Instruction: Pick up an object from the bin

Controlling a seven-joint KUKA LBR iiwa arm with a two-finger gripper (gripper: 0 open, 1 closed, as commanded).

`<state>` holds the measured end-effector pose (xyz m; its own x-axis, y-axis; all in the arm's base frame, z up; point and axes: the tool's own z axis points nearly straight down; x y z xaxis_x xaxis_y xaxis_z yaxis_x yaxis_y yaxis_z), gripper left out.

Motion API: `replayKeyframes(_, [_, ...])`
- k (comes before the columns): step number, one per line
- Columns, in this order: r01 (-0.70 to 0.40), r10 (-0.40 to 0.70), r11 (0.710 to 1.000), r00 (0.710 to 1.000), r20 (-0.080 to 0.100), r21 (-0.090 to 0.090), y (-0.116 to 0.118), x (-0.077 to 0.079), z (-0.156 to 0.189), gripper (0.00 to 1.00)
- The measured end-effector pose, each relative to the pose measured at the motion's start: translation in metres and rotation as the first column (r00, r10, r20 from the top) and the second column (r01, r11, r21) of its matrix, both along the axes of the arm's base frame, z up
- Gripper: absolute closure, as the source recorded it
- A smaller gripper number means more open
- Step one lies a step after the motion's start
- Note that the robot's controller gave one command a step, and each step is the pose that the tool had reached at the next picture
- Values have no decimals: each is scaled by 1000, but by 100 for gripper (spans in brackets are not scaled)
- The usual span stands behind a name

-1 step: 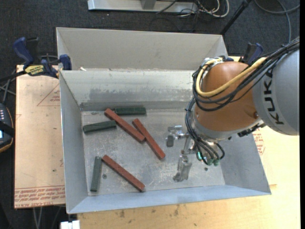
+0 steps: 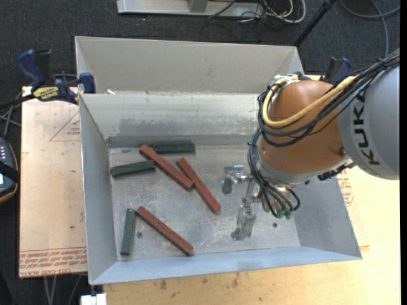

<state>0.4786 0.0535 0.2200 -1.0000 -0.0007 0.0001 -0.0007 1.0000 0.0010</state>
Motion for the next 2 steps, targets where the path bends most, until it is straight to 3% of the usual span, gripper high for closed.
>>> replayKeyframes(1, [1,-1,1000,1000,7,1,-20,6,-60,0])
replayKeyframes(2, [159,-159,987,987,-1,0,-26,11,-99,0])
